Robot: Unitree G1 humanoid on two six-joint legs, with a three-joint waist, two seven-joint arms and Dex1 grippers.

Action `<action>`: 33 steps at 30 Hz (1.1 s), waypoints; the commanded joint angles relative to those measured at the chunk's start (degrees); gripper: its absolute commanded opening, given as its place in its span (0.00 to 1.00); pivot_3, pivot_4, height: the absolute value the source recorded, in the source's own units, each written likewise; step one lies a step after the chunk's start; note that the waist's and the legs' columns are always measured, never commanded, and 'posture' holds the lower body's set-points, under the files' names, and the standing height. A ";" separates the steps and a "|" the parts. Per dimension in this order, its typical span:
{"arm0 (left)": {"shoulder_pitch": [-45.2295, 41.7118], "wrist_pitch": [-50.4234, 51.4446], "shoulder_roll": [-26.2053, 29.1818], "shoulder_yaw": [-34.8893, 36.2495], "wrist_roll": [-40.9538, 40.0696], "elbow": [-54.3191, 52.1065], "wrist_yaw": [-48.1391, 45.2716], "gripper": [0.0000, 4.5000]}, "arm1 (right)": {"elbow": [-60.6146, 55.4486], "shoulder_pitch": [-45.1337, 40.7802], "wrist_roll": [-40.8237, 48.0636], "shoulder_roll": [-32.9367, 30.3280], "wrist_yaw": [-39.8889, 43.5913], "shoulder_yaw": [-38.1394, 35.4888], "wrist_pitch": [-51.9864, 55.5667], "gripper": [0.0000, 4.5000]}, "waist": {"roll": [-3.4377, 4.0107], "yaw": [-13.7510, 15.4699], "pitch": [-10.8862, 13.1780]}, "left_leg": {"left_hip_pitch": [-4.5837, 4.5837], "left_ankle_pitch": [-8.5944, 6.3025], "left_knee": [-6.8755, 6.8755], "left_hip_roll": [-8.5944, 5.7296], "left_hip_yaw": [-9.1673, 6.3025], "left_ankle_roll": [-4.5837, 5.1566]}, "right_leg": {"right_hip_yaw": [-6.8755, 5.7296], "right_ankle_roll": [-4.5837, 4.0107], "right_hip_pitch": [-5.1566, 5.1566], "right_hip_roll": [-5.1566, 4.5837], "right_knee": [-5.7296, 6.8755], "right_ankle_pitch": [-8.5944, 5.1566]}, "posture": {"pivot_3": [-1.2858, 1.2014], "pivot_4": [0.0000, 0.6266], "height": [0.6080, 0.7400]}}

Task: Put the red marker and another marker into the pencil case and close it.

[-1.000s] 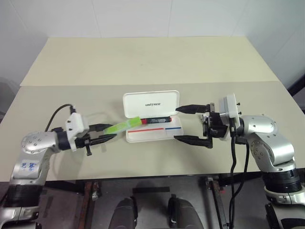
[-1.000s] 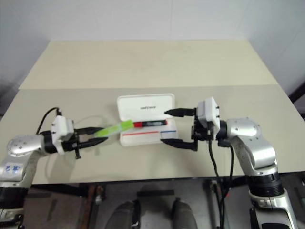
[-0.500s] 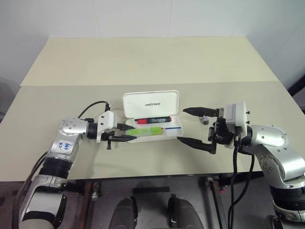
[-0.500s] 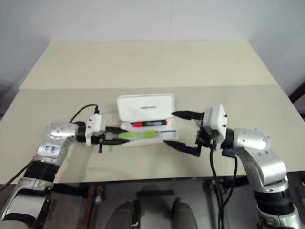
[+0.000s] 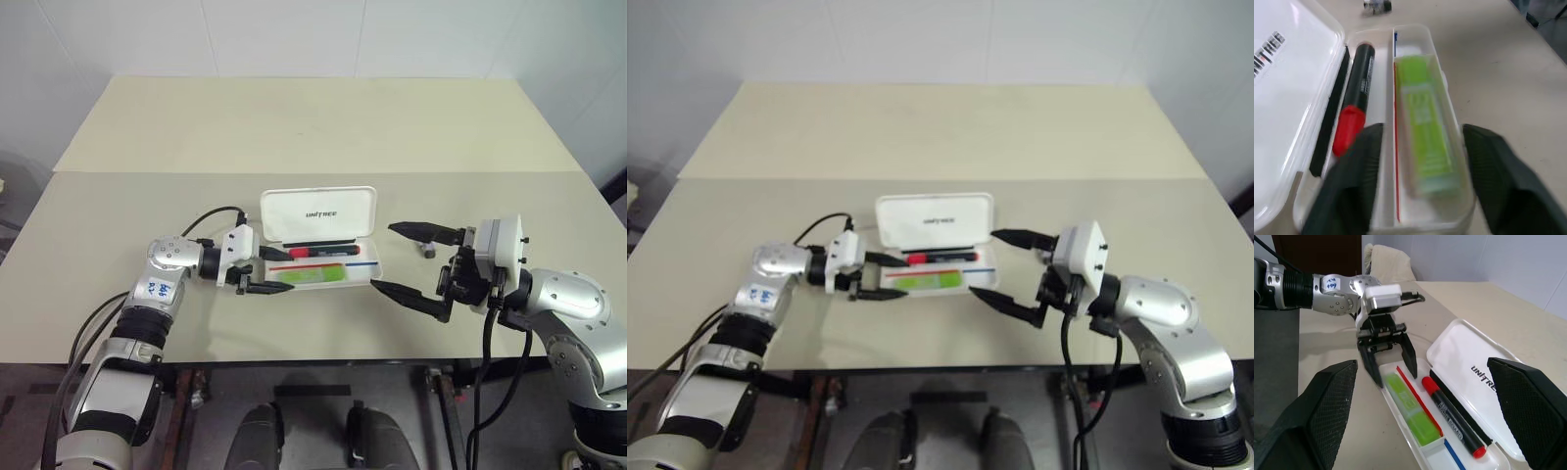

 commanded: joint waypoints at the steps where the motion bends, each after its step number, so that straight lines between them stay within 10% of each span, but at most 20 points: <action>1: -0.40 -1.02 -0.48 0.41 -0.03 -0.18 -0.03 0.93 | -1.83 -0.55 1.09 -0.55 -0.70 -1.27 -0.22 1.00 | 0.00 0.00 0.00 | -0.01 0.00 0.00 0.00 -0.01 0.00 | -0.01 0.00 0.00 0.00 0.00 0.00 | 0.52 0.24 1.00; 8: 1.49 0.81 -0.16 1.69 -2.04 -4.04 -0.81 0.99 | -1.14 -1.11 0.30 0.00 -2.07 -0.26 0.11 1.00 | 0.00 -0.02 0.00 | -0.01 0.00 0.00 0.00 -0.01 0.00 | -0.01 0.00 0.00 0.00 -0.01 0.00 | 0.52 0.24 1.00; 21: 9.66 10.83 3.72 9.49 -10.33 -25.16 3.73 0.99 | 8.12 3.62 -16.76 17.70 -37.06 -1.58 2.69 1.00 | -0.06 -0.26 -0.05 | 0.00 0.02 -0.03 0.02 -0.01 -0.01 | 0.03 -0.01 0.00 0.01 0.03 0.00 | 0.52 0.24 1.00; 33: 14.43 17.47 8.24 14.65 -12.74 -36.17 9.89 0.99 | 21.19 -0.49 -22.40 22.62 -42.12 -0.15 -2.30 1.00 | -0.06 -1.66 -0.04 | 0.02 0.02 -0.11 0.05 -0.03 -0.02 | 0.05 -0.02 -0.01 0.05 0.04 0.00 | 0.52 0.24 1.00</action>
